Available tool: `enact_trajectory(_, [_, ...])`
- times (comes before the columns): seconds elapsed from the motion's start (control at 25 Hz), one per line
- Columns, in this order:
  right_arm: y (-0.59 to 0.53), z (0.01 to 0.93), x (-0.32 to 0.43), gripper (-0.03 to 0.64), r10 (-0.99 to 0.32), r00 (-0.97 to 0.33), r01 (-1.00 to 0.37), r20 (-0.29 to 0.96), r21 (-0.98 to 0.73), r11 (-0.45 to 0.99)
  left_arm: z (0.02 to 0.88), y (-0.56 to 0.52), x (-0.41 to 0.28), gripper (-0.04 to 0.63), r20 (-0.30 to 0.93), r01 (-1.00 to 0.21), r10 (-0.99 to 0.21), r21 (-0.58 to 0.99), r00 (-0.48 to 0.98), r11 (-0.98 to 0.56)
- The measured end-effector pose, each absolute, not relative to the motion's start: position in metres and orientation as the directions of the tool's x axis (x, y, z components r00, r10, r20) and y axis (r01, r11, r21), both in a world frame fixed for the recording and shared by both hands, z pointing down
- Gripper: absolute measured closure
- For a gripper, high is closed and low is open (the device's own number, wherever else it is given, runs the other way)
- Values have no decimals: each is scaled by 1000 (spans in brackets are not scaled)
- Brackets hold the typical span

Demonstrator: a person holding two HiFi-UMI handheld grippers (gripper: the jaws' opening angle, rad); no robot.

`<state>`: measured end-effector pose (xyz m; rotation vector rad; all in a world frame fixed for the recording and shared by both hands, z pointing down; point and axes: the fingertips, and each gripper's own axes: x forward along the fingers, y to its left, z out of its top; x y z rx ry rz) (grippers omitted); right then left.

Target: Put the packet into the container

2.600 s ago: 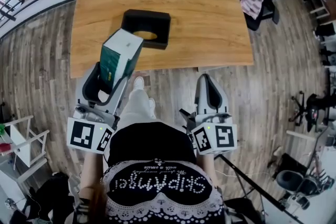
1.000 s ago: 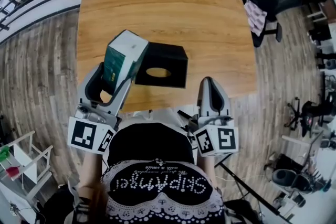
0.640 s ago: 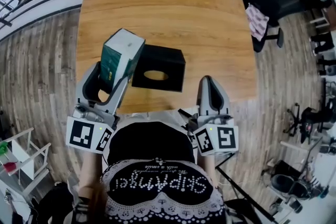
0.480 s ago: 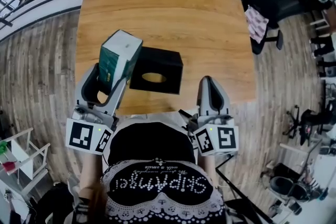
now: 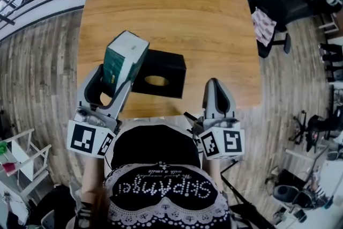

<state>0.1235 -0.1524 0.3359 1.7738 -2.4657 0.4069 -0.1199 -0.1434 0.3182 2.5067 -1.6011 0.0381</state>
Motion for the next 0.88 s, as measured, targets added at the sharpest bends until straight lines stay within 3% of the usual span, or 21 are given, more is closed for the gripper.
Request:
enact_trajectory(0.4, [-148,342,128,581,-930,-287,-952,229,-178,250,315,-150,-125,267,113,-876,-870,128,479,-465])
enact_trajectory(0.88, [-143,347,143,581,-944,-226,-965,242,-188,182,326,-167,-74,267,300,-670,-630,44,716,-741])
